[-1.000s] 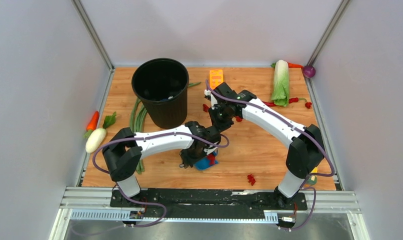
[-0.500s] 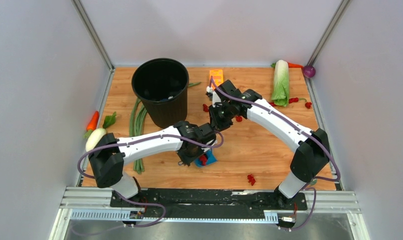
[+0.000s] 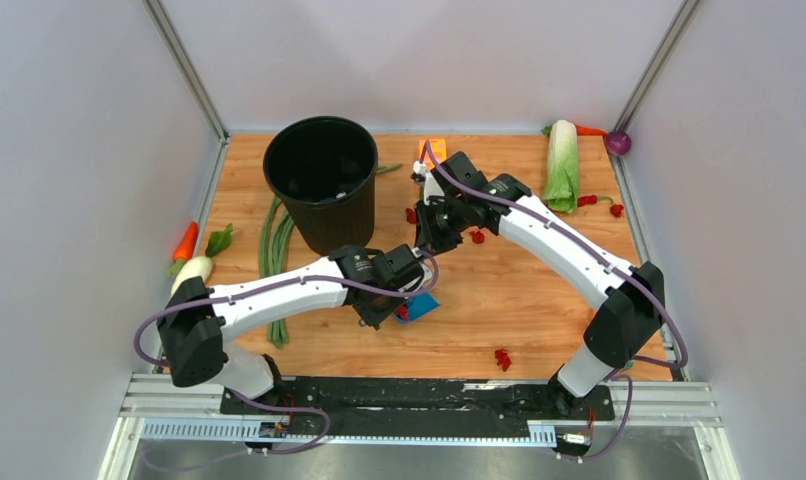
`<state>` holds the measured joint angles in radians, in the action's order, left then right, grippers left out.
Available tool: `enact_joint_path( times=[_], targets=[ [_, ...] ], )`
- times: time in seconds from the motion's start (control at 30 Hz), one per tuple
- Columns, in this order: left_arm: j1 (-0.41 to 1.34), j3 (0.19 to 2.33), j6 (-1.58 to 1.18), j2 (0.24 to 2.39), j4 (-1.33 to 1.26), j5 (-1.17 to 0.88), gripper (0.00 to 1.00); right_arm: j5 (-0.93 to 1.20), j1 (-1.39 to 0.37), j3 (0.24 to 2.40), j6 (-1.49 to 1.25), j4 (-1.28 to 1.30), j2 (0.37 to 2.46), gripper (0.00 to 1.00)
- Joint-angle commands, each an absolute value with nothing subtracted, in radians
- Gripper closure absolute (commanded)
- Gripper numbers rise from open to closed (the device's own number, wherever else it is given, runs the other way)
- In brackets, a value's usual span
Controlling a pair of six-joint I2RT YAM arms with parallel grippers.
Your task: Sweep away the paper scraps from the table
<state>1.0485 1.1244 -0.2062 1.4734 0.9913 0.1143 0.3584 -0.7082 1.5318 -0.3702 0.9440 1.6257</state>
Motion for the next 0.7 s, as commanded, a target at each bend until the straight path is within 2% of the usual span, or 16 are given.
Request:
enact_joint_path(
  times=[0.0,0.27,0.67],
  targets=[
    [1.034,1.15,-0.265,1.404,0.907,0.178,1.0,0.417,-0.712,1.598,-0.4,1.022,1.559,1.0],
    [1.032,1.193,-0.256,1.371,0.922,0.179,1.0,0.387,-0.661,1.6,-0.364,1.069,1.517,1.0],
    [1.032,1.319,-0.224,1.374,0.988,0.202,1.0,0.361,-0.566,1.72,-0.336,1.147,1.499,1.0]
  ],
)
